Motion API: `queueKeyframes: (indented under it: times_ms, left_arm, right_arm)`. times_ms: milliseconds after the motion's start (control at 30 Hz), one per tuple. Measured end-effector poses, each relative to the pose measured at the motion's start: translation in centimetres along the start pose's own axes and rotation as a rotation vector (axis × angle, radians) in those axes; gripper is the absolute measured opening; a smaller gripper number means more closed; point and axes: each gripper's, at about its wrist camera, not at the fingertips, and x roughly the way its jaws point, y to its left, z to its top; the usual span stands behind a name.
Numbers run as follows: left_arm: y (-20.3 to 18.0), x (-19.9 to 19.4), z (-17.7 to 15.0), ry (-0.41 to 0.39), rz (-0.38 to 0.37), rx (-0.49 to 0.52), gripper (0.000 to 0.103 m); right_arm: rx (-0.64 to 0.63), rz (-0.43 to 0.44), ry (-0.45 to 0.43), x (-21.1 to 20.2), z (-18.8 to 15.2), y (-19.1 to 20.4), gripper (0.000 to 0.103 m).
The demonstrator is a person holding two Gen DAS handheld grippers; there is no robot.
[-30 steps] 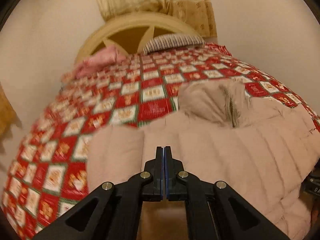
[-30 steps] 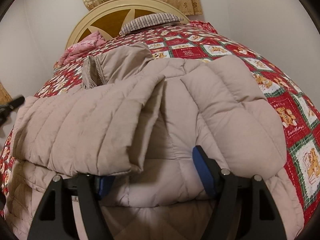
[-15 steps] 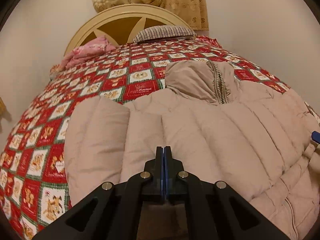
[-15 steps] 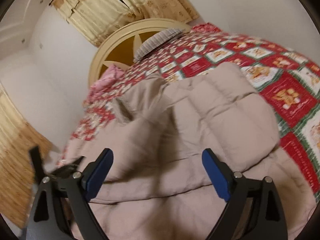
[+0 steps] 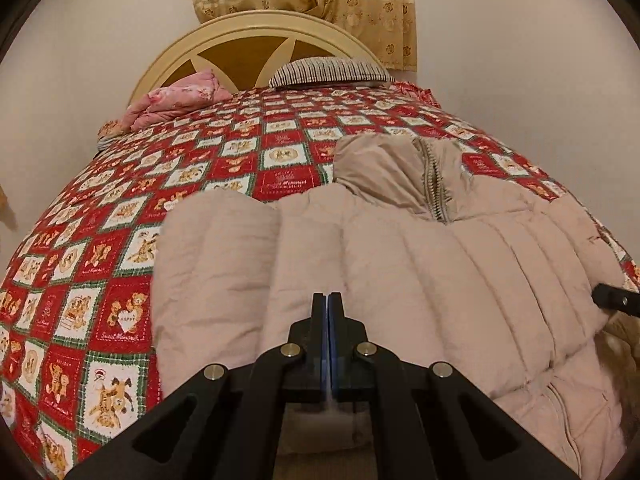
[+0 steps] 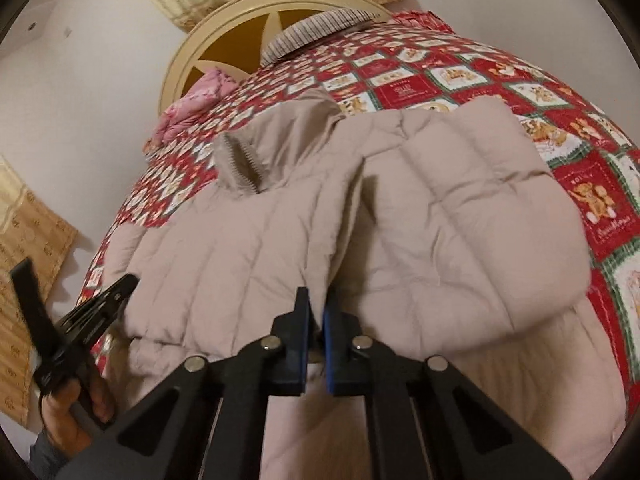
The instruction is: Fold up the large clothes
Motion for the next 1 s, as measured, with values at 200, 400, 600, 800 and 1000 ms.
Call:
queueKeyframes:
  times_ms: [200, 400, 600, 800, 1000]
  left_arm:
    - [-0.1, -0.7, 1.8, -0.020, -0.006, -0.014, 0.001]
    - [-1.2, -0.1, 3.8, -0.064, -0.005, 0.011, 0.001]
    - [-1.0, 5.8, 2.2, 0.084, 0.045, -0.011, 0.001]
    - [-0.3, 7.1, 0.8, 0.088, 0.015, -0.044, 0.001]
    - [-0.2, 7.6, 0.3, 0.095, 0.012, -0.058, 0.001]
  right_arm:
    - [-0.073, -0.195, 0.026, 0.7, -0.4, -1.3, 0.024]
    - [-0.064, -0.246, -0.201, -4.6, 1.6, 0.7, 0.071]
    - [-0.085, -0.116, -0.144, 1.2, 3.7, 3.0, 0.071]
    - [-0.135, -0.135, -0.053, 5.2, 1.0, 2.3, 0.071]
    - [-0.160, -0.148, -0.036, 6.0, 0.1, 2.2, 0.071]
